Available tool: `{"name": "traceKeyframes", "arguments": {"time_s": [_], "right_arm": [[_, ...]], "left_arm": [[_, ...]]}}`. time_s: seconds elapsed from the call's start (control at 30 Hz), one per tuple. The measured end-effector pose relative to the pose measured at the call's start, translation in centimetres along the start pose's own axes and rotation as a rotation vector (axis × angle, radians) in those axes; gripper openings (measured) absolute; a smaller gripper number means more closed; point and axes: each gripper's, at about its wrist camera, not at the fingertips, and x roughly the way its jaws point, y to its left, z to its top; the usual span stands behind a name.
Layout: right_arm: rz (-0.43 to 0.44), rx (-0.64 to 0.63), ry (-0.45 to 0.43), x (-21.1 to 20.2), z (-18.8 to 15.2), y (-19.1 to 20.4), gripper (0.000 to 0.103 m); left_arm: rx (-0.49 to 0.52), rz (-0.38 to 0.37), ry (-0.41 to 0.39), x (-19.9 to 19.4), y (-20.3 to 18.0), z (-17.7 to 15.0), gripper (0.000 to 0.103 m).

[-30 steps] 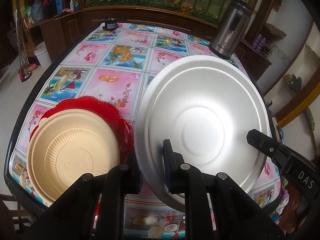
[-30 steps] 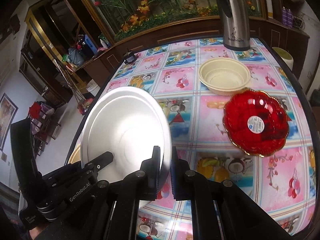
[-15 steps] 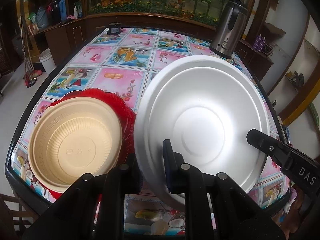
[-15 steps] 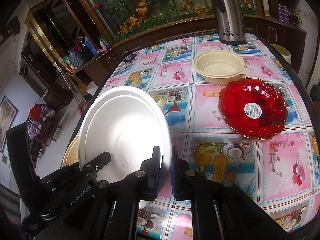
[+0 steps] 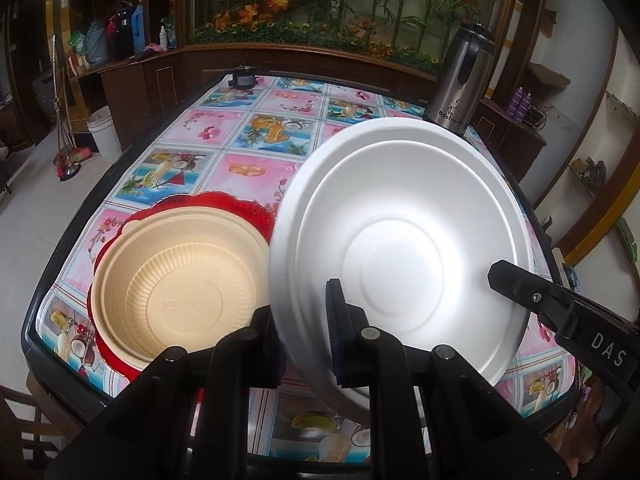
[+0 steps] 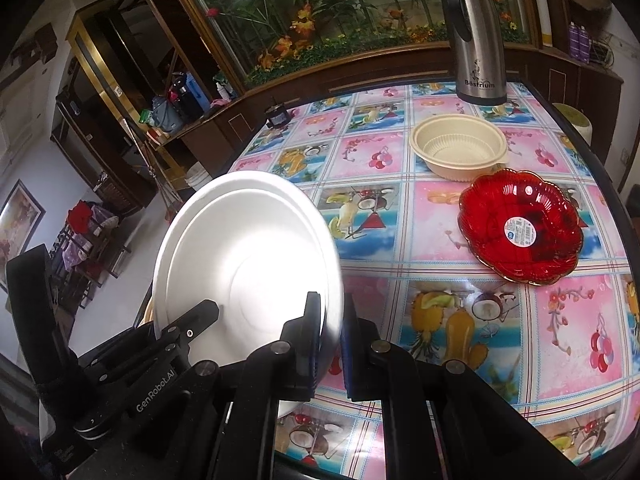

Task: Organize plates and bowls
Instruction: 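Lower the white plate over the red plate stack with the left gripper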

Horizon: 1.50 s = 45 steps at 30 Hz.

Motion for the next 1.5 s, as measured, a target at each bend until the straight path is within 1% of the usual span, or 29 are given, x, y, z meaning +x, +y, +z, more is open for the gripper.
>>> {"name": "traceKeyframes", "arguments": {"time_s": [0.2, 0.37, 0.57, 0.77, 0.9, 1.07, 1.37, 1.5], "right_arm": [[0.021, -0.014, -0.014, -0.3, 0.3, 1.2, 0.009], [0.048, -0.041, -0.032, -0.2, 1.0, 3.0, 0.009], [0.093, -0.096, -0.055, -0.2, 2.2, 6.2, 0.009], [0.138, -0.143, -0.047, 0.6, 2.9, 9.1, 0.009], [0.16, -0.162, -0.032, 1.6, 3.1, 10.5, 0.009], [0.172, -0.176, -0.002, 3.0, 2.9, 11.6, 0.009], [0.173, -0.167, 0.051, 5.5, 2.2, 11.5, 0.009], [0.168, -0.161, 0.067, 6.3, 1.9, 11.3, 0.009]], "left_arm": [[-0.012, 0.011, -0.047, -1.4, 1.3, 0.3, 0.014], [-0.028, 0.024, -0.084, -2.5, 3.2, 1.1, 0.014], [-0.059, 0.052, -0.134, -4.2, 5.9, 2.1, 0.014], [-0.101, 0.072, -0.147, -5.1, 8.5, 2.2, 0.014], [-0.126, 0.093, -0.142, -5.0, 9.8, 2.0, 0.014], [-0.143, 0.109, -0.117, -4.1, 10.6, 1.6, 0.014], [-0.148, 0.138, -0.066, -1.9, 11.0, 0.7, 0.014], [-0.146, 0.146, -0.055, -1.6, 11.2, 0.4, 0.014]]}}
